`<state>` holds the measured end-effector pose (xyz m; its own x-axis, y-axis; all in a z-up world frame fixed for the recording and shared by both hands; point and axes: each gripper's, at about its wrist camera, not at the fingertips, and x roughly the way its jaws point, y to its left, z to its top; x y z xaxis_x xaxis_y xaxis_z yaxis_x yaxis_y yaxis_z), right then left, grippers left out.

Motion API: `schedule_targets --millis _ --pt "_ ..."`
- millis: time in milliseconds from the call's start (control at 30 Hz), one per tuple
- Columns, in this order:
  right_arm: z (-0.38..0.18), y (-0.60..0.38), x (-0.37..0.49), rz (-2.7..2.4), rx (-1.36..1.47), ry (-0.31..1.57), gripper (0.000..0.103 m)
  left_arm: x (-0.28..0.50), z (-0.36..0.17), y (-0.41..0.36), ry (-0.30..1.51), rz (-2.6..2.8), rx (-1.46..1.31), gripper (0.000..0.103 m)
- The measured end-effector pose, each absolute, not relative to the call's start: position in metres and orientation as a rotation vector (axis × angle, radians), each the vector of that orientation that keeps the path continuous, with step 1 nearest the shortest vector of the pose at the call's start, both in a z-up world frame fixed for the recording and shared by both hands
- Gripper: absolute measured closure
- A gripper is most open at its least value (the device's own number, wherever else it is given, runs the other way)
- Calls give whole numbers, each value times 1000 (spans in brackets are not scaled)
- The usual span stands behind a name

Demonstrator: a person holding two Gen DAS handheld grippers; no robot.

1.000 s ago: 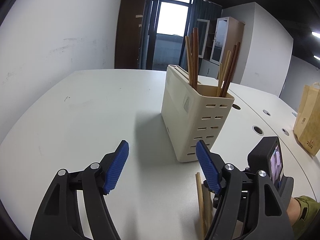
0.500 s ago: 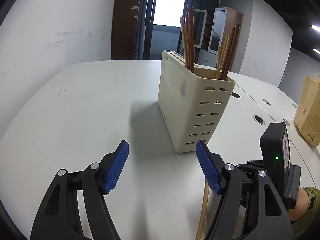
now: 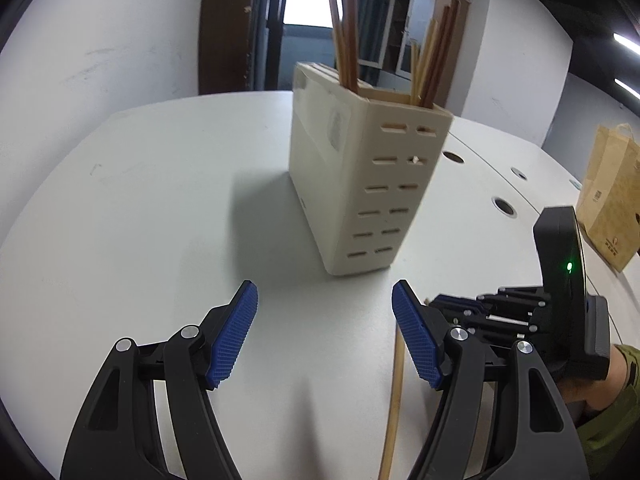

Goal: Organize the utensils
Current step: 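Move both open tools down to the light bamboo chopsticks on the table, then grasp a light bamboo chopstick with the right tool while the left tool grasps another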

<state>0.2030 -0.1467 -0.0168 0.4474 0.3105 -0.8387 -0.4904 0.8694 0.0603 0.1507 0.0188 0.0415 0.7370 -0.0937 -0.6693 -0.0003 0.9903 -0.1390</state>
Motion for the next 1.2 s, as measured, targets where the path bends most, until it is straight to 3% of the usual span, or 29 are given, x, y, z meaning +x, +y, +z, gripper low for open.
schedule_targets --millis 267,433,567,633,733,867,1000,1200 --pt "-13 -158 229 499 -161 1010 97 170 9 -11 897 -165 -56 35" --pt "-11 -157 230 505 -151 1015 97 185 -10 -28 993 -225 1 45" --pt "-10 -161 239 506 -138 1019 97 196 -19 -43 1036 -249 61 47" --pt "-9 -166 242 510 -136 1020 97 202 -25 -48 1062 -249 82 57" --pt "-12 -169 233 513 -125 1022 97 206 -25 -53 1068 -237 109 60" --pt "-13 -176 238 502 -121 1021 97 212 -24 -59 1086 -230 136 73" --pt "-13 -174 236 498 -139 1013 97 217 -21 -59 1100 -221 152 93" --pt "-9 -169 226 498 -148 984 97 220 -18 -58 1067 -195 132 97"
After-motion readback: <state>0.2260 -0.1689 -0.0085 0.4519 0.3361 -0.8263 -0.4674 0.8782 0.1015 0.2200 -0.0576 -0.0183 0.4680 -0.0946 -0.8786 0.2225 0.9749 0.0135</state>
